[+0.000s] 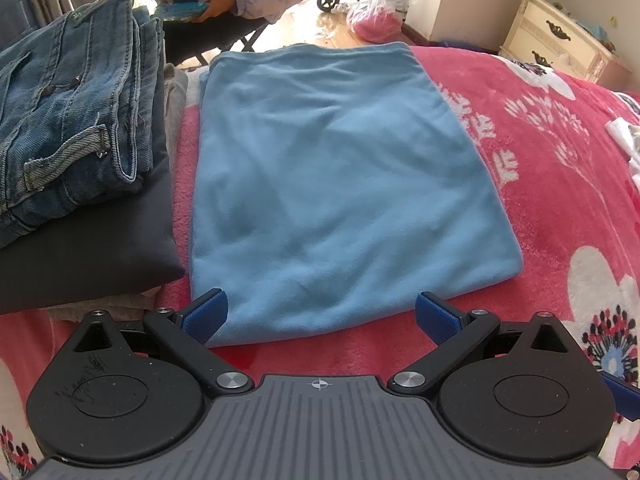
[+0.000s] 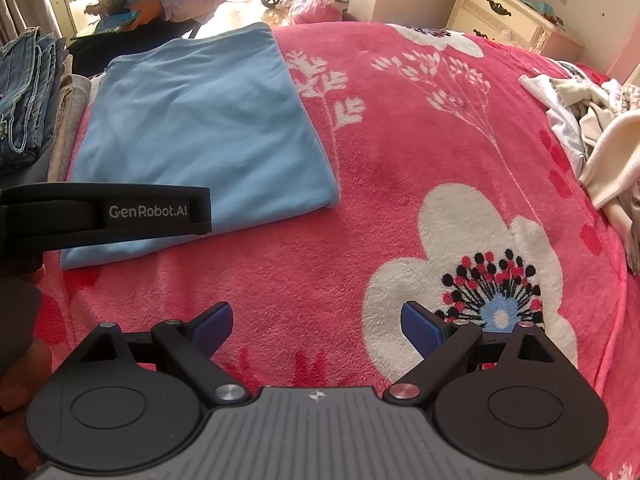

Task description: Fold clothes

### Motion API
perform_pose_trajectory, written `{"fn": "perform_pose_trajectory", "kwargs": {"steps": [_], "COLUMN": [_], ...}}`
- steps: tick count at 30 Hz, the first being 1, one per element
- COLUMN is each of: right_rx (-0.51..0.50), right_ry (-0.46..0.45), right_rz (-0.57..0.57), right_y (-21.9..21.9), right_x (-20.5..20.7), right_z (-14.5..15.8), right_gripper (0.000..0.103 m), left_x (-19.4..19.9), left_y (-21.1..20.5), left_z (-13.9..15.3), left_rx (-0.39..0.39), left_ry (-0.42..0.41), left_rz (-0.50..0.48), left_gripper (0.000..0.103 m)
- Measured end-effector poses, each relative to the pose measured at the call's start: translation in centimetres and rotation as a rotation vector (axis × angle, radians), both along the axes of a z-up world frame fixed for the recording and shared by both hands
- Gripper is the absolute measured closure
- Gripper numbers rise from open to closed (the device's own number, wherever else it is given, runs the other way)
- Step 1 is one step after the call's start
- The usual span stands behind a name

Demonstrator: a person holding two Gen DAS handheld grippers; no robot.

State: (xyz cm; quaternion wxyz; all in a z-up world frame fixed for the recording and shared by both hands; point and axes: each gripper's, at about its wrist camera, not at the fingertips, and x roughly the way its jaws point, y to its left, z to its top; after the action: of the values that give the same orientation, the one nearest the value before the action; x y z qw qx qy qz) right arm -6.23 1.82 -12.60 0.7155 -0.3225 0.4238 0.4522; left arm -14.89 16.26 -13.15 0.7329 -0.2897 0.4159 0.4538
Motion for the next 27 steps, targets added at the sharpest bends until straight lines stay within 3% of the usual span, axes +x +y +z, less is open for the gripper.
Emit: {"fn": "perform_pose_trajectory", "kwargs": {"steps": [27], "right_rx": [0.001], "right_ry": [0.005], "right_rz": [0.004], "right_y": [0.15], "right_x": [-0.15], "right_z": [-0.07], "right_gripper": [0.009], "left_x": [-0.09], "left_y": [-0.11], "left_z": [-0.03], "left_rx": [0.008], "left_ry": [0.006], "left_rz": [-0.005], "left_gripper": [0.002]}}
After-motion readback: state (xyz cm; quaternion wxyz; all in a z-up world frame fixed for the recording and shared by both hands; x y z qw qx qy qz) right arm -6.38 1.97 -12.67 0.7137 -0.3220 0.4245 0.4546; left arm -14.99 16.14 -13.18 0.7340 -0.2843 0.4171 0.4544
